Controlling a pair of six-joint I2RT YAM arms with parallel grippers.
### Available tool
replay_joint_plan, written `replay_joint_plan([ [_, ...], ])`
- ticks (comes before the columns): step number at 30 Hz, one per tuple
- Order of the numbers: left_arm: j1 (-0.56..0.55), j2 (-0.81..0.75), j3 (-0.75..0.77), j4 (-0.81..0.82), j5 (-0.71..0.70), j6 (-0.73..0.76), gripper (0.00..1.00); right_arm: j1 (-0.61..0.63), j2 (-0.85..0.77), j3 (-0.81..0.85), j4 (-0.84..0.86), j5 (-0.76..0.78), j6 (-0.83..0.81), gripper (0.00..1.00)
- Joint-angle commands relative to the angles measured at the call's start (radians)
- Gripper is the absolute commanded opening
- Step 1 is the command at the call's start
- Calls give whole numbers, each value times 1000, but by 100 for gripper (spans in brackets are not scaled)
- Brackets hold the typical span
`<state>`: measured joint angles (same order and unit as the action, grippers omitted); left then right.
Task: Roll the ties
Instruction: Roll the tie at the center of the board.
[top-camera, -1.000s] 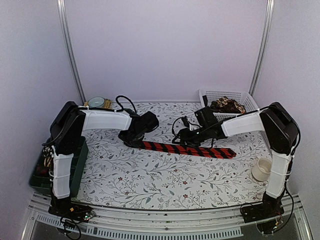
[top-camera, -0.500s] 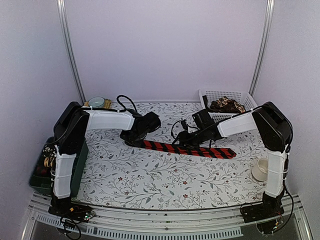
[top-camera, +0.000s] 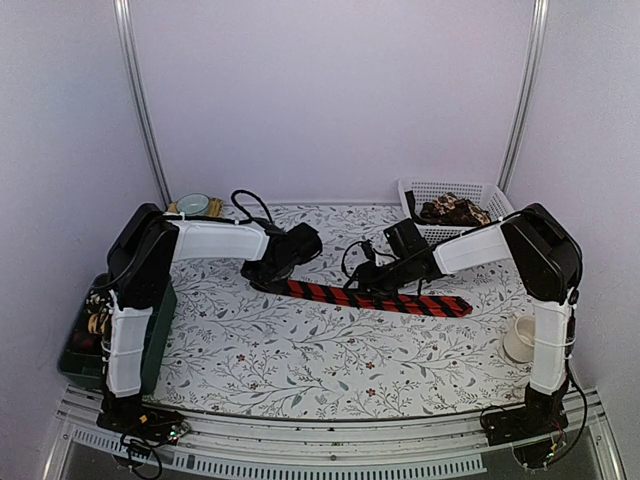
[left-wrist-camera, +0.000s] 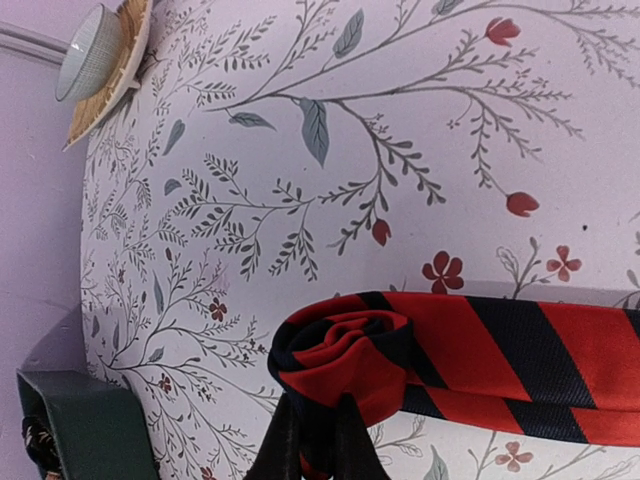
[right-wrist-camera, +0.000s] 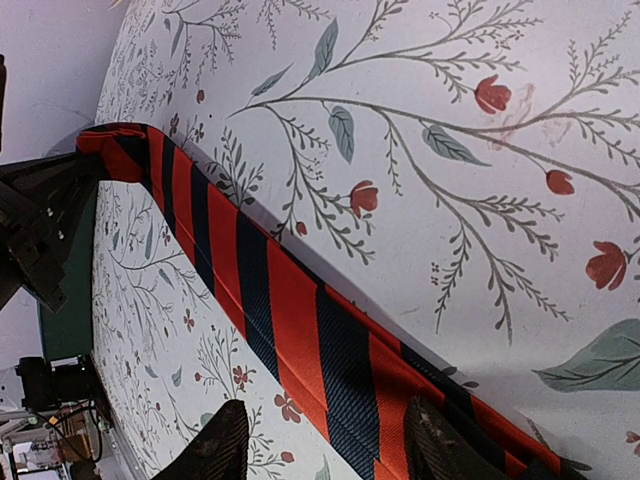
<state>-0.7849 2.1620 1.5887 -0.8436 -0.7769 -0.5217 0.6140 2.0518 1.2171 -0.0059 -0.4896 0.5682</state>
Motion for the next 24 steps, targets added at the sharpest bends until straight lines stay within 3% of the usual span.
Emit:
replay_joint_plan([
  [1, -17, 22, 31, -28, -54, -56, 0, -2, 76, -4, -19, -2, 7, 53],
  [15, -79, 157, 143, -136, -115, -13, 0, -1, 82, 5, -20, -6, 7, 52],
  [24, -96, 176, 152, -95, -107, 47, 2, -2, 81, 8, -17, -10, 12, 53],
])
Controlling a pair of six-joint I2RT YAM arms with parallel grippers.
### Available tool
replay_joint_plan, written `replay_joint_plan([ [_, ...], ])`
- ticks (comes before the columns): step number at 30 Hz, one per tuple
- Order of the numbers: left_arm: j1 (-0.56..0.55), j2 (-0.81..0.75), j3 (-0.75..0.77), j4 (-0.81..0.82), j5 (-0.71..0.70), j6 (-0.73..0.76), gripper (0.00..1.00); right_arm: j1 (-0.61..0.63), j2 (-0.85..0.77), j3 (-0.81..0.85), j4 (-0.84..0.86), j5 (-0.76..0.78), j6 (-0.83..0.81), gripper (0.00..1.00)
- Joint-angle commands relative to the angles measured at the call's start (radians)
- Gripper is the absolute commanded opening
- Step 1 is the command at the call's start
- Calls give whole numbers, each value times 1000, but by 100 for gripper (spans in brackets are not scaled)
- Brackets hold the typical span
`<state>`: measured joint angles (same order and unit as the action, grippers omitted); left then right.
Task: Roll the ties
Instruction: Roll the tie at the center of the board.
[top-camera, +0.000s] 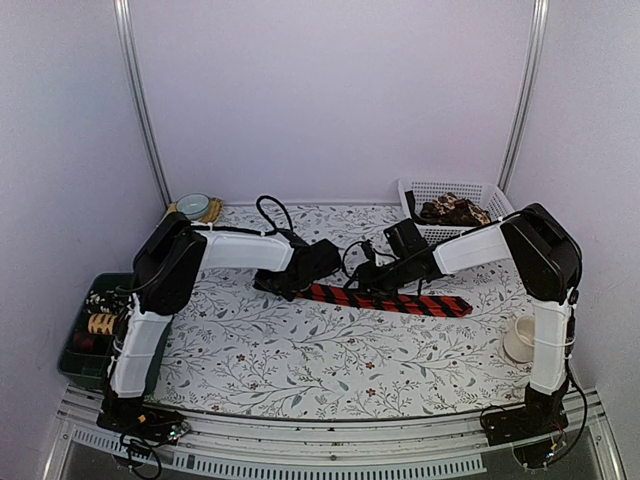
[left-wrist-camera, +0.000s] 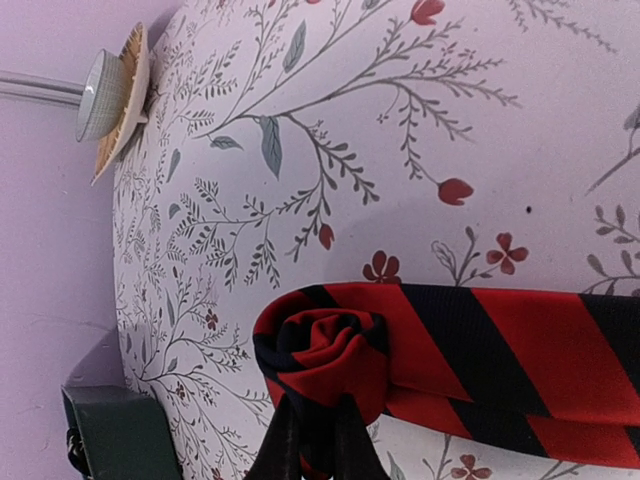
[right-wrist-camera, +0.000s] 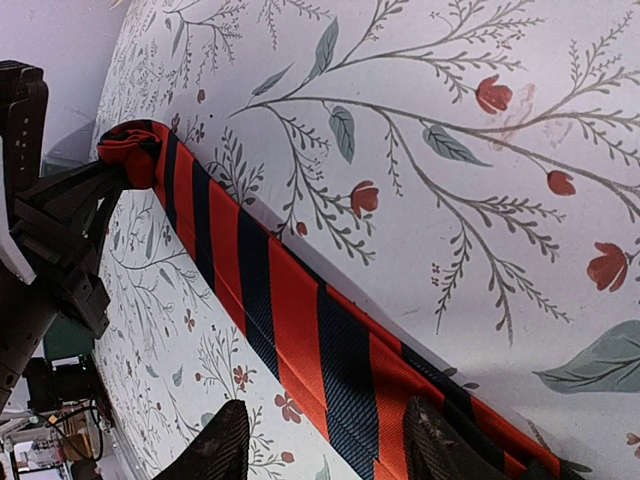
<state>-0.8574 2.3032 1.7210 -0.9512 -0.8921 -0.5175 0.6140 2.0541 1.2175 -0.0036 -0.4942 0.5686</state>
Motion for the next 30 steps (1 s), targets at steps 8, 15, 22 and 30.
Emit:
replay_joint_plan([
  [8, -40, 68, 30, 46, 50, 110, 6, -2, 75, 2, -17, -5, 11, 52],
  [15, -48, 71, 29, 59, 79, 140, 12, -1, 73, 2, -15, -6, 14, 52],
  [22, -49, 60, 26, 76, 77, 150, 40, -1, 72, 0, -12, -7, 14, 52],
  [30, -53, 24, 14, 116, 78, 174, 43, -2, 69, 1, -11, -6, 16, 53],
])
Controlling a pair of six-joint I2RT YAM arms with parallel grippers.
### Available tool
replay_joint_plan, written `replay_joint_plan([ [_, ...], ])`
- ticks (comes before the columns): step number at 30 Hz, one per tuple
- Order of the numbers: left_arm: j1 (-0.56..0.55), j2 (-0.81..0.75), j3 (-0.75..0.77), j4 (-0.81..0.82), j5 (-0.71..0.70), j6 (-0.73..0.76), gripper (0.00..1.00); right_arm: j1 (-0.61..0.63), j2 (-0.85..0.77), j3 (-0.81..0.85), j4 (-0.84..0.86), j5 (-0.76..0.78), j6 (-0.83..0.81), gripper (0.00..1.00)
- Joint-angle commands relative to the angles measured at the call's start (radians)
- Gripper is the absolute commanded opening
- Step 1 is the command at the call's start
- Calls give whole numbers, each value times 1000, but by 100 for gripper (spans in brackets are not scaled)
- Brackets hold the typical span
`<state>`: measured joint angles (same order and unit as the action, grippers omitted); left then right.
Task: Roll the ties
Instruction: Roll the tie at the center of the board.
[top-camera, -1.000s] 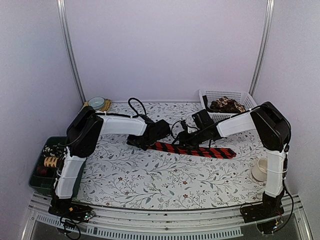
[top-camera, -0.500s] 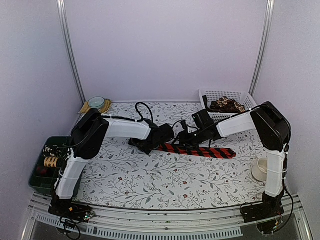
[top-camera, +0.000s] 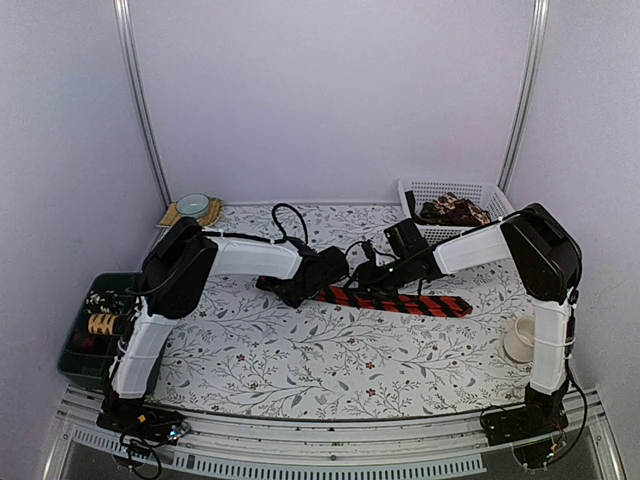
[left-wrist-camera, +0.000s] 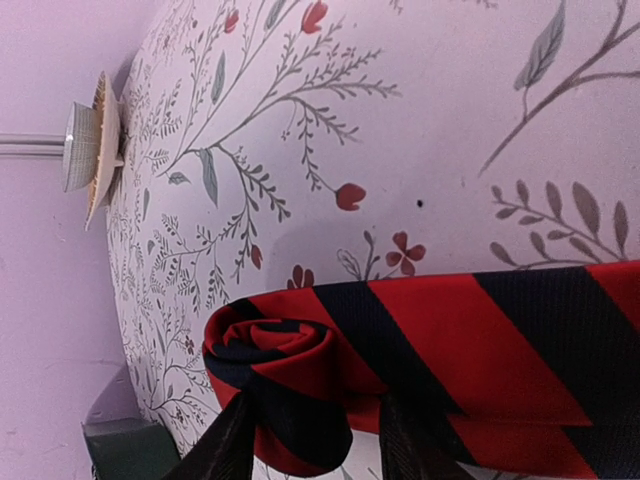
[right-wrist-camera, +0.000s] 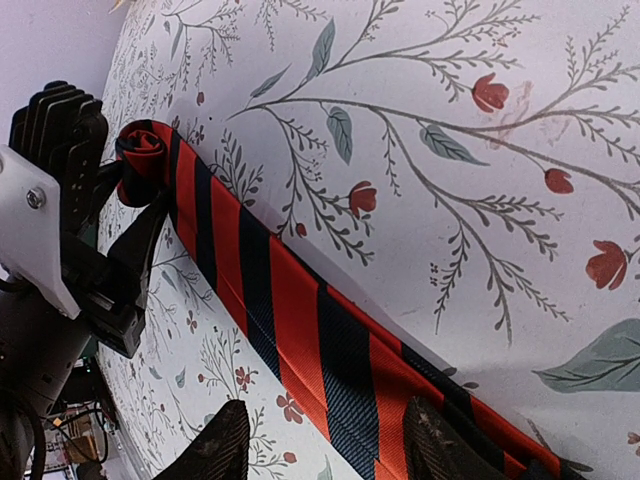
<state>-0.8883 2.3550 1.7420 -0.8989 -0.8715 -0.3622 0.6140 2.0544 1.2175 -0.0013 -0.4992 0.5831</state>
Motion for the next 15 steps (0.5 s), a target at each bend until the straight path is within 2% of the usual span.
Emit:
replay_joint_plan([
  [1, -26, -40, -15, 75, 59, 24, 44, -1, 69, 1, -12, 0, 4, 53],
  [9, -34, -157, -64, 138, 96, 50, 56, -2, 52, 5, -9, -5, 6, 52],
  [15, -33, -239, -78, 153, 127, 65, 69, -2, 54, 19, -29, 5, 3, 52],
])
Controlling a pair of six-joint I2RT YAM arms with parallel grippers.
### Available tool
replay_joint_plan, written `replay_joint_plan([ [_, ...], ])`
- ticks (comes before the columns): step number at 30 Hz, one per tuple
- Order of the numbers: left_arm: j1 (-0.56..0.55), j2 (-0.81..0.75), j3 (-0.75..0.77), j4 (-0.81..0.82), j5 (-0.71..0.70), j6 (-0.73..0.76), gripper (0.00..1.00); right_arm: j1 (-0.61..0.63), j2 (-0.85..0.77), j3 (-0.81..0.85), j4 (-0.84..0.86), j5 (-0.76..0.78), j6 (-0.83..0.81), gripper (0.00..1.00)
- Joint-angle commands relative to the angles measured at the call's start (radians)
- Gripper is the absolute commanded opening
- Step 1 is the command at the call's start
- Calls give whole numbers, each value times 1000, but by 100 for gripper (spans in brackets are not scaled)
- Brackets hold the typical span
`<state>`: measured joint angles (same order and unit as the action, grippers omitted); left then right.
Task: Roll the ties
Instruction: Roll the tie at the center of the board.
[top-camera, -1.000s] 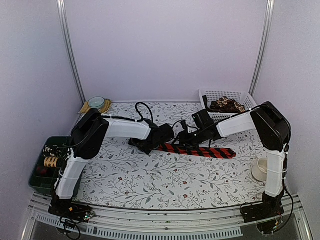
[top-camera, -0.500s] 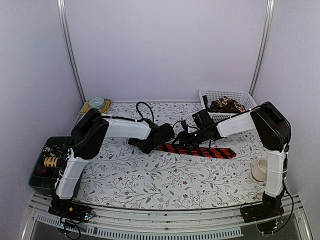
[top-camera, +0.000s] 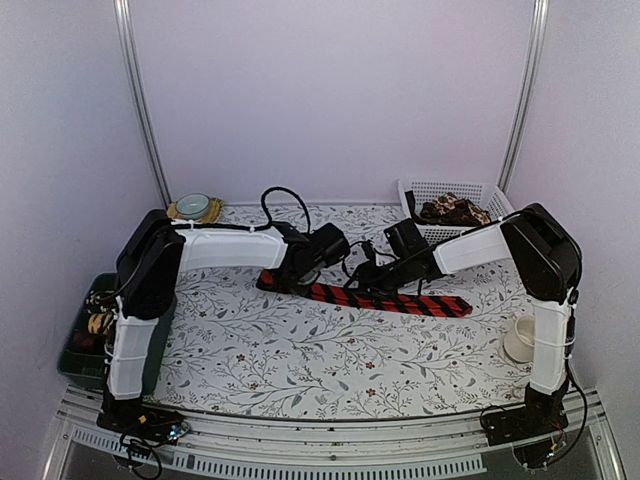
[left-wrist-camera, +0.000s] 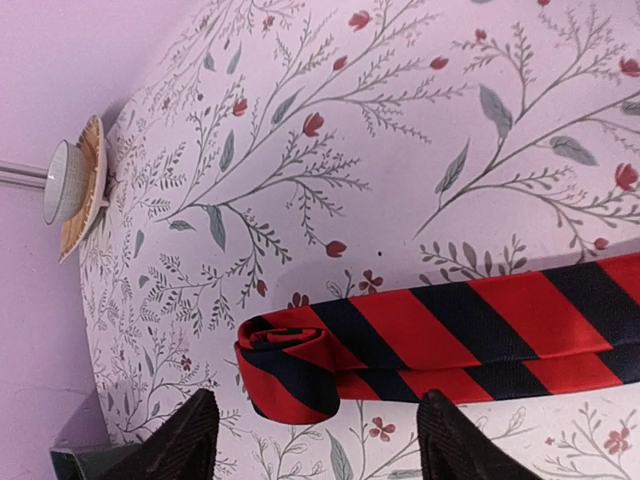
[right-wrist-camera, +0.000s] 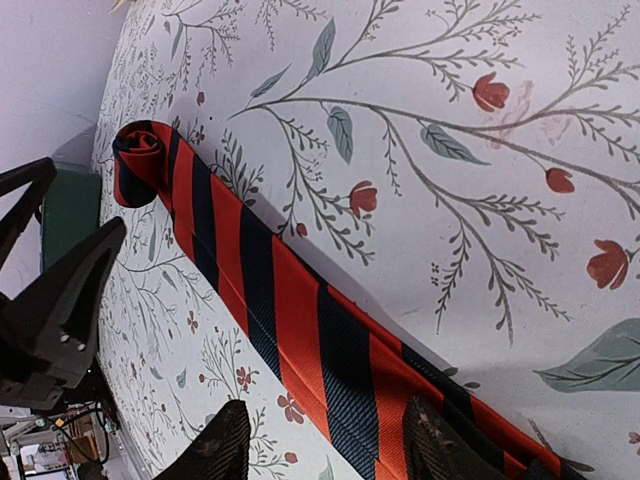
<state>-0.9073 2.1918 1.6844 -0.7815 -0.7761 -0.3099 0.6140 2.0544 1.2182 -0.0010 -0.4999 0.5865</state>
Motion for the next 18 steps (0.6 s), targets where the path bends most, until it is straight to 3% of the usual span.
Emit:
replay_joint_plan([
  [1, -10, -91, -24, 39, 41, 13, 70, -2, 55, 19, -34, 9, -3, 52],
  [8, 73, -213, -106, 94, 181, -36, 79, -2, 49, -19, -54, 19, -17, 52],
  [13, 168, -336, -236, 213, 367, -84, 80, -3, 7, -72, -83, 42, -32, 52],
  [18, 209, -384, -307, 269, 439, -110, 81, -25, -55, -144, -113, 60, -41, 53],
])
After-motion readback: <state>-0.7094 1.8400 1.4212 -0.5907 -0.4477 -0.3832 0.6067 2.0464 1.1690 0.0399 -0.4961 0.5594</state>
